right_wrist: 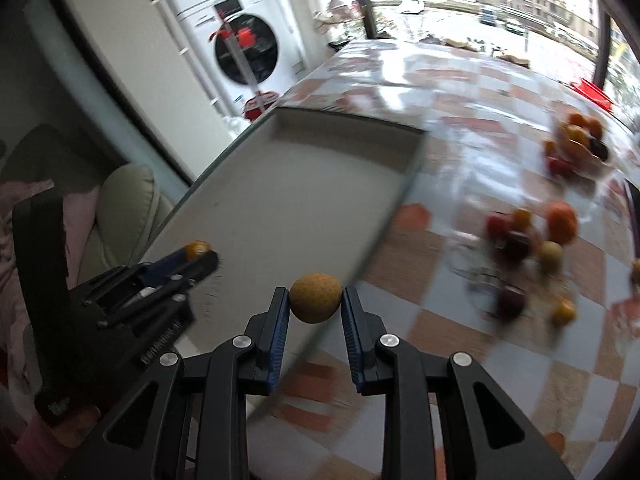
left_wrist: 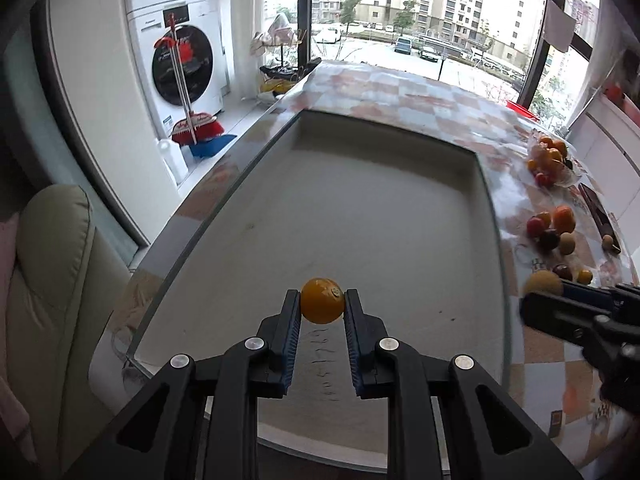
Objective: Organize fruits
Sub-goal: 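Carry both fruits into the white tray and open both tools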
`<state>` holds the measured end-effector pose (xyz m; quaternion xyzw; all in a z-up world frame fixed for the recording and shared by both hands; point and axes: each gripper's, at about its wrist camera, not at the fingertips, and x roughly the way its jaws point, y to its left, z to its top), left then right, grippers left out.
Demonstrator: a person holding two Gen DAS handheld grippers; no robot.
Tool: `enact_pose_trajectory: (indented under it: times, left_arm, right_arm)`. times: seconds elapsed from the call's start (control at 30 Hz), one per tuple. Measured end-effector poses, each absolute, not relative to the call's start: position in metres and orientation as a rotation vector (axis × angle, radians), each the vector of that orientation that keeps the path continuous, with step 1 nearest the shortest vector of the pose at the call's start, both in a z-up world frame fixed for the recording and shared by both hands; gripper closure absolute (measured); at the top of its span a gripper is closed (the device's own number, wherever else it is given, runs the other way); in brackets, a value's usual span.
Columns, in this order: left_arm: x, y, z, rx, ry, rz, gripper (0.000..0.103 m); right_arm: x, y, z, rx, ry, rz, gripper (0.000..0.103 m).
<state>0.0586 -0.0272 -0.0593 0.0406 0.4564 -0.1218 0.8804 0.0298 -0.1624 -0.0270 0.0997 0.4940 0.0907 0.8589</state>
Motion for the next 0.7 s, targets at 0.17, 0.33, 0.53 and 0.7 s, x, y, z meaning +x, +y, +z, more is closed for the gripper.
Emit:
enact_pose_trajectory:
  times: [0.17, 0.33, 0.53, 0.7]
  left_arm:
    - [0.062, -0.022, -0.066, 0.083, 0.96, -0.25, 0.08]
    - [0.061, -0.022, -0.072, 0.119, 0.966, -0.246, 0.08]
    - [0.06, -0.024, -0.073, 0.139, 0.983, -0.248, 0.076]
    - [0.054, -0.033, -0.062, 0.17, 0.937, -0.24, 0.005]
  right_arm:
    - [0.043, -0.139, -0.039, 0.177, 1.087, 0.223, 0.074]
    - [0.043, -0.137, -0.036, 0.14, 1.068, 0.197, 0.029]
    - [0.037, -0.153, -0.016, 0.137, 0.996, 0.14, 0.015]
    - [0.026, -0.185, -0.013, 0.163, 0.974, 0.054, 0.0]
